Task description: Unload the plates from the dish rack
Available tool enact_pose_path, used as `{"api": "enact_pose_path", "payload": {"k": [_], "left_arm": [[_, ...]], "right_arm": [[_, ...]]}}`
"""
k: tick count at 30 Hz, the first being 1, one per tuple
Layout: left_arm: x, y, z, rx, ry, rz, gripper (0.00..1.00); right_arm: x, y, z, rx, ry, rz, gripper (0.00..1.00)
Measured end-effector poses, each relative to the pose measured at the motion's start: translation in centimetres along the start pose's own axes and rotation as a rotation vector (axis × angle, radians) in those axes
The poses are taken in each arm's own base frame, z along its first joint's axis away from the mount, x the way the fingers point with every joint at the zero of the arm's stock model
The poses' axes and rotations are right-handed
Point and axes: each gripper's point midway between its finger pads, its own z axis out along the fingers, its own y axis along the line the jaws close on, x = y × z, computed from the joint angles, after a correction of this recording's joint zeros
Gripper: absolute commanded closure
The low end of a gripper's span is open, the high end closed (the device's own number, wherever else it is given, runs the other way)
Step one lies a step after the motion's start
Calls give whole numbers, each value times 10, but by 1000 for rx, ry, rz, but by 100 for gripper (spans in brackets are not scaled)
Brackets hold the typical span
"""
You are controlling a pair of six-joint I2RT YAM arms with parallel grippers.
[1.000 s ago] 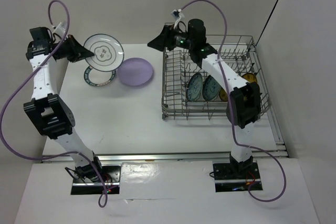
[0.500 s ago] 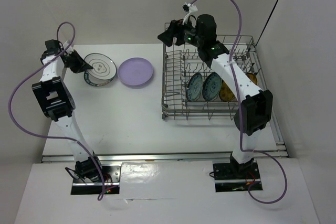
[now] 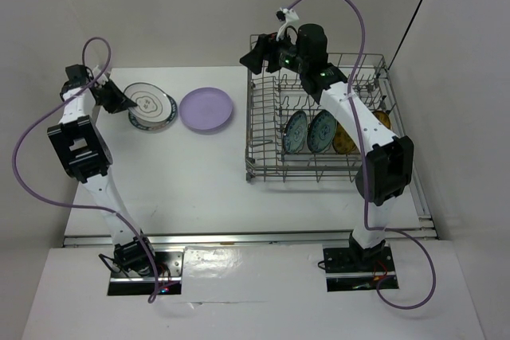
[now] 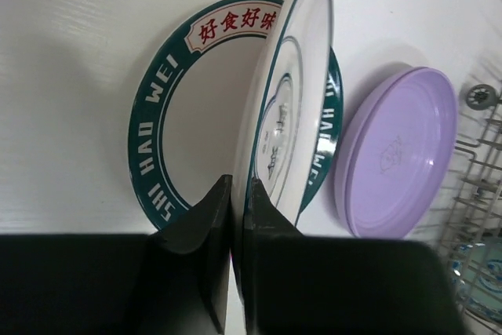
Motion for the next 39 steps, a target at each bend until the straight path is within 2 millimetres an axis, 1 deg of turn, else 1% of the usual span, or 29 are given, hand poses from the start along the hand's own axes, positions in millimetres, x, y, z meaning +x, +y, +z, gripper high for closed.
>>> {"api": "enact_pose_path", "payload": {"k": [1,4,5,6,7,11,15,21,23,25,27,28,29,31,33,35,36,39], "left_arm": [[1,1,1,3,4,-1,66],[4,8,4,-10,19,12,49],[8,11,6,-19,30,20,39],[12,16,8,-32,45,19,34],[16,21,10,-45,59,20,32],[30,39,14,-110,108,29,29],[38,53,14,-176,138,56,28],[37,55,15,-227,145,128,25],[38,53,16,-231,149,143,25],[38,53,16,-238,149,152,25],[39,51,15,-244,155,167,25],[40,51,15,-247,157,169,25],[40,50,13,-249,157,171,25],[41,46,6,-252,151,172,25],[39,38,-8,-255,133,178,25],[29,23,-25,-251,94,196,25],[22,15,-35,-246,66,210,25],[0,-15,-66,-227,-27,259,25]], "right_arm": [[0,0,0,0,1,-1,19],[0,0,0,0,1,-9,19],[0,0,0,-1,2,-11,19],[1,0,0,-4,2,-12,19],[1,0,0,-5,3,-13,19],[1,2,0,-12,5,-14,19],[1,2,0,-17,6,-15,19],[1,4,-1,-23,8,-15,19],[2,-1,-3,3,13,-9,19],[5,-11,-8,61,43,12,19],[3,-26,-17,145,75,37,19],[2,-40,-27,212,94,54,19],[-1,-50,-33,257,99,63,19],[-5,-80,-57,387,110,81,19],[6,-109,-84,523,153,105,19],[24,-126,-108,621,215,129,18],[38,-129,-117,649,260,143,18],[87,-125,-132,667,407,193,18]]}}
